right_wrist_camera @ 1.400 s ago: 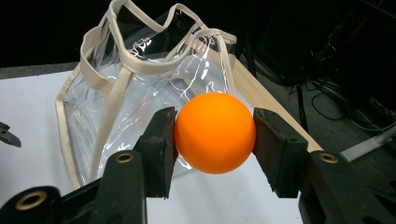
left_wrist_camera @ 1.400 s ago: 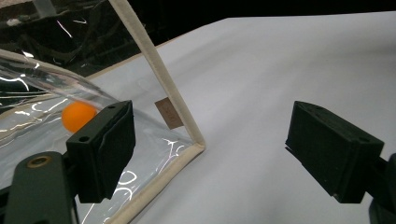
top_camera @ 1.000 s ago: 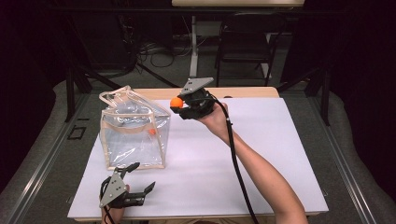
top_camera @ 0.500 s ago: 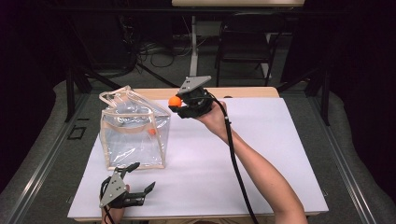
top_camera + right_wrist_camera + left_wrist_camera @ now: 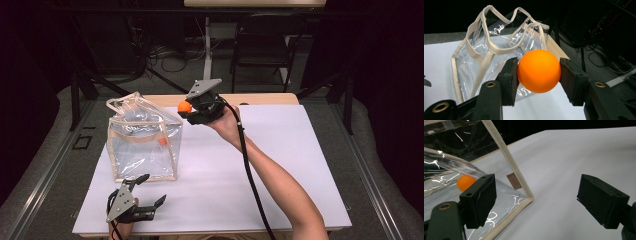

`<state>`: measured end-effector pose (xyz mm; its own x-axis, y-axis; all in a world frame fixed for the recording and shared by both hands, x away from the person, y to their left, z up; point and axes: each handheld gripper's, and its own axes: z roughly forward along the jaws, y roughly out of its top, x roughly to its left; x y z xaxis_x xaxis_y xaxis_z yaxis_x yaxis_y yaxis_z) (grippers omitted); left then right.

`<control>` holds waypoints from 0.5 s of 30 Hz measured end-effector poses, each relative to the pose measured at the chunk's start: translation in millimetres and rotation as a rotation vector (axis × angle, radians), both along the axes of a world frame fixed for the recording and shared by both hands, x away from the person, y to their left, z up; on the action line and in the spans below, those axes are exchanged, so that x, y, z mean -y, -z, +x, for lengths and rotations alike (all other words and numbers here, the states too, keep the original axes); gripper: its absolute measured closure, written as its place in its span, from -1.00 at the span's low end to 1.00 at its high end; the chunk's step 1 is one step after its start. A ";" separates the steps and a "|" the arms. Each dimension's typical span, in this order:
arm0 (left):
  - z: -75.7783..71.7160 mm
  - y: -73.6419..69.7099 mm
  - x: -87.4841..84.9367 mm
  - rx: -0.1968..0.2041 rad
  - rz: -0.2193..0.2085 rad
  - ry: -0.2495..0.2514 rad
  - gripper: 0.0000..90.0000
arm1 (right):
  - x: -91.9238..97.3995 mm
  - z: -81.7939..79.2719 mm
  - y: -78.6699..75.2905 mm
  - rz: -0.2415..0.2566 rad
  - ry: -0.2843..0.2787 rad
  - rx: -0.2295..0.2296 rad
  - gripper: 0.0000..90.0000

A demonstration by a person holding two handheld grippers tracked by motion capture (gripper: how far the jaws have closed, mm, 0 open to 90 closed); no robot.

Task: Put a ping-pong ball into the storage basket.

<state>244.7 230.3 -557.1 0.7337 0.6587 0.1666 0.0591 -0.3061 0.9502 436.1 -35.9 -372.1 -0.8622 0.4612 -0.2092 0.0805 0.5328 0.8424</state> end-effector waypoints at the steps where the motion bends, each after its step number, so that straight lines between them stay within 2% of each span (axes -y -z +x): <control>1: 0.0 0.0 0.0 0.000 0.000 0.000 -0.65 | -0.5 0.3 -0.4 0.000 -0.002 0.002 0.13; 15: -0.1 0.1 0.0 -0.001 -0.004 -0.002 -0.65 | -7.7 0.6 -4.8 0.001 -0.007 0.009 0.13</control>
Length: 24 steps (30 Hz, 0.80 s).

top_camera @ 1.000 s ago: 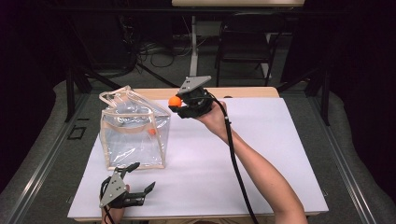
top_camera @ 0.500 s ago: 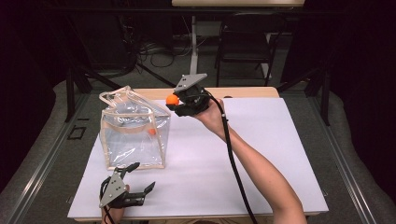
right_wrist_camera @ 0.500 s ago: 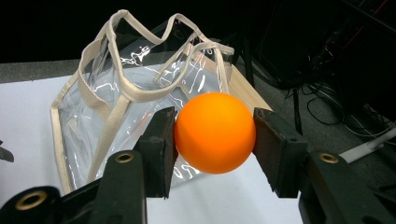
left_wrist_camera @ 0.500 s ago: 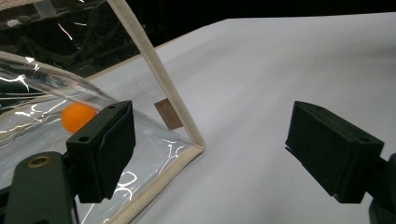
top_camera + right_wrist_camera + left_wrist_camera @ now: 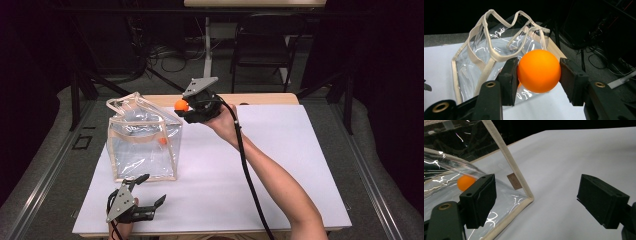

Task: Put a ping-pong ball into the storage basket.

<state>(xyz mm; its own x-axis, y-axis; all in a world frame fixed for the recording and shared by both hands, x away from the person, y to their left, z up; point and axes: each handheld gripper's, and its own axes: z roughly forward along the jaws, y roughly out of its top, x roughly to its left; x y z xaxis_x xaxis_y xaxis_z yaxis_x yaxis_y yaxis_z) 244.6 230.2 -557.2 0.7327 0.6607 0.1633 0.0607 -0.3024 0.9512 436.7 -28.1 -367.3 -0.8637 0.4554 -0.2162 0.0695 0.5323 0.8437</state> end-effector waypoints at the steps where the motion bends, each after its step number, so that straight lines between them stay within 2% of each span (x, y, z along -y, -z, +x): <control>1: 0.1 -0.1 -0.1 0.001 0.002 0.000 -0.65 | -0.7 -0.1 -0.3 0.000 0.000 0.000 0.13; 24: -0.4 -0.2 -0.4 0.001 0.002 0.000 -0.65 | -15.5 -0.7 0.0 0.021 -0.006 0.007 0.13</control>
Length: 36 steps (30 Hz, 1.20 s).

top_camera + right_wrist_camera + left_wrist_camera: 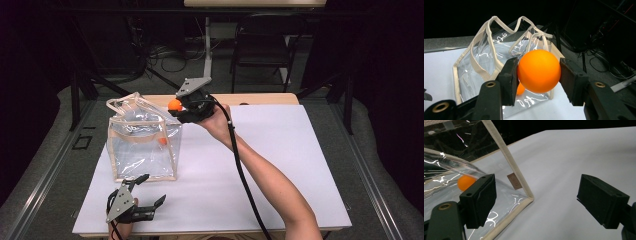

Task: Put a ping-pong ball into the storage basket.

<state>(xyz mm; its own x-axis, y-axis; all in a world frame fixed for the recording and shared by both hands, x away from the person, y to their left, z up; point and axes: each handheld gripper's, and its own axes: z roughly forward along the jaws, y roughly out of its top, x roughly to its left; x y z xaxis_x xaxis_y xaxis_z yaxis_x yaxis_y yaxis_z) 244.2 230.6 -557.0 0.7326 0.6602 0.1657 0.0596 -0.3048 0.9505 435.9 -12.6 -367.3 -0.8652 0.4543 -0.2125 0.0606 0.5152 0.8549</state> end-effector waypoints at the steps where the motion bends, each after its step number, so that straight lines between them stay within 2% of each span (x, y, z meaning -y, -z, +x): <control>1: -0.1 0.1 0.2 -0.001 -0.003 0.000 -0.65 | -0.3 -0.1 -0.2 -0.002 -0.002 -0.001 0.13; 18: 0.1 0.0 0.2 0.000 0.000 0.002 -0.65 | -7.8 -0.8 -1.4 0.015 -0.002 0.005 0.13; 36: 0.2 0.1 0.3 0.000 -0.004 0.001 -0.65 | -20.5 2.0 0.3 0.007 -0.015 -0.002 0.13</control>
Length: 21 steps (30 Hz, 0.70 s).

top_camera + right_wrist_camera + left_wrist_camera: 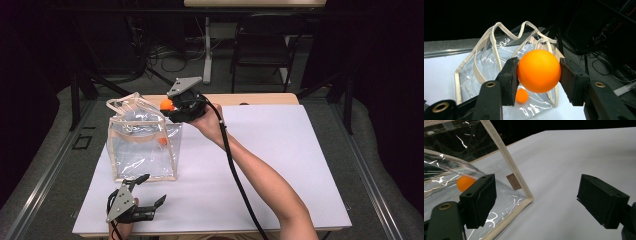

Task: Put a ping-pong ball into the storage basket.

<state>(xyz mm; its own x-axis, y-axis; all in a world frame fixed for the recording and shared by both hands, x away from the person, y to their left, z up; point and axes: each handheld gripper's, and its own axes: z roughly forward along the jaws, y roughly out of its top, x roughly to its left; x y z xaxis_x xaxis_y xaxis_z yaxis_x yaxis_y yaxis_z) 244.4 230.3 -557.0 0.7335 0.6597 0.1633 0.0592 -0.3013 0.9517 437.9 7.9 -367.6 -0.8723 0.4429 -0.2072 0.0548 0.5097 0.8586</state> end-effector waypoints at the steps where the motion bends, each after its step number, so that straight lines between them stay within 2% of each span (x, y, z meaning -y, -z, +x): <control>1: 0.0 0.0 0.0 0.000 0.000 0.000 -0.65 | -0.6 0.4 0.3 -0.002 0.000 0.000 0.13; 21: 0.1 -0.2 -0.9 0.002 0.001 0.001 -0.65 | -12.9 5.9 0.9 0.004 -0.010 -0.003 0.13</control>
